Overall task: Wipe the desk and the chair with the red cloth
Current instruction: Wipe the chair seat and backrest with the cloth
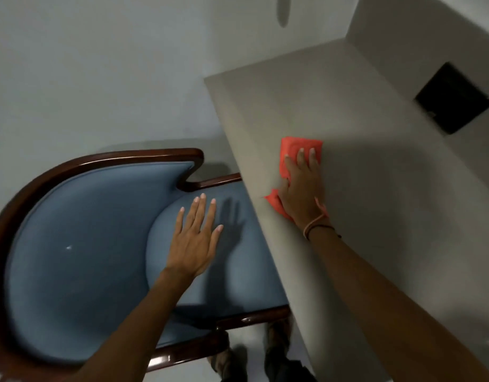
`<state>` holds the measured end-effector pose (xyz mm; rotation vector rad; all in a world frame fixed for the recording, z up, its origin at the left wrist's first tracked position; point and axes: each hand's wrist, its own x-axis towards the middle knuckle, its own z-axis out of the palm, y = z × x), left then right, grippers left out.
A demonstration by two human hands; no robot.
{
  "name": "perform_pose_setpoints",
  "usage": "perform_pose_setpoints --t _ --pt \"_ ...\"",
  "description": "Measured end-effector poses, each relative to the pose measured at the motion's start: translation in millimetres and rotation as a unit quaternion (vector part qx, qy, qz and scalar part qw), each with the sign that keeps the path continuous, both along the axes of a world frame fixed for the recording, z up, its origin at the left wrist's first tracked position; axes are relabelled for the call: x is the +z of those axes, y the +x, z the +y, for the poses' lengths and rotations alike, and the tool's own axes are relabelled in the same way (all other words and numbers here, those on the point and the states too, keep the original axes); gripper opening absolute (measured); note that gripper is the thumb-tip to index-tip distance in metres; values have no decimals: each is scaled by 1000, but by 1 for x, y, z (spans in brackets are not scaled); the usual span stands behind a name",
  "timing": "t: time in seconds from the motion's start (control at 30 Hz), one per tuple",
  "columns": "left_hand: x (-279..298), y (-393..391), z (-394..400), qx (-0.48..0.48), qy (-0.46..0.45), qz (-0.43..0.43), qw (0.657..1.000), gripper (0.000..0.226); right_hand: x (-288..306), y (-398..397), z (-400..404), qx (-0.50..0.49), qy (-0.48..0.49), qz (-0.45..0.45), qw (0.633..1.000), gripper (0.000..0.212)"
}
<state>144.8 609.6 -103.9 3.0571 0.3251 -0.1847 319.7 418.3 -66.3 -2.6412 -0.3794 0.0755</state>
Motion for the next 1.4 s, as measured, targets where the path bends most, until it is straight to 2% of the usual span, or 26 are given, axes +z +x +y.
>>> perform_pose_setpoints --t 0.1,0.17,0.2,0.27,0.33,0.37,0.47,0.5,0.53,0.57,0.63,0.67,0.7,0.77,0.87,0.97,1.07,1.13,1.27,1.33,1.4 --pt "-7 -41 33 64 -9 19 998 72 12 -30 17 2 138 26 990 63" --pt "-12 -64 53 101 -16 23 994 79 22 -61 25 -38 283 60 956 58" --pt "-16 -73 61 115 -19 24 993 81 24 -75 30 -64 373 96 921 55" --pt "-27 -87 76 136 -30 27 990 84 24 -105 46 -118 532 197 815 45" --pt "-45 -94 90 149 -41 28 988 85 9 -129 66 -138 598 276 739 40" --pt "-57 -95 98 151 -45 28 987 86 -4 -138 77 -142 609 301 720 43" --pt "-101 -88 125 141 -51 29 988 84 -56 -154 109 -176 623 321 691 49" --pt "-119 -83 135 135 -54 25 989 82 -78 -156 118 -180 609 314 705 49" --pt "-137 -78 146 130 -55 19 990 79 -104 -157 125 -173 573 296 744 52" --pt "-157 -72 157 124 -53 12 991 78 -133 -155 130 -145 506 266 807 57" --pt "-196 -63 180 112 -43 2 993 75 -198 -153 134 -27 262 196 945 66" --pt "-216 -61 188 105 -41 1 994 73 -231 -154 134 24 118 161 980 68" --pt "-234 -62 194 96 -42 0 995 71 -258 -156 132 53 8 139 989 72" --pt "-266 -69 200 83 -45 -7 996 65 -293 -163 131 64 -100 91 989 80" --pt "-295 -80 202 83 -33 -61 994 58 -314 -159 148 8 -96 -7 995 81" --pt "-302 -80 203 84 -9 -87 993 57 -318 -126 192 -25 -87 -34 995 78" --pt "-299 -78 202 92 -11 -79 993 57 -318 -98 251 80 -110 -33 990 74" --pt "-295 -77 202 92 -22 -67 993 57 -317 -106 270 174 -104 -49 978 70" --pt "-291 -76 203 90 -27 -55 994 58 -322 -171 216 310 -63 -38 948 70" --pt "-291 -76 205 87 -37 -56 994 59 -324 -203 164 328 -85 -27 940 75" --pt "-292 -76 205 88 -42 -59 994 60 -323 -220 110 305 -126 -22 944 82"
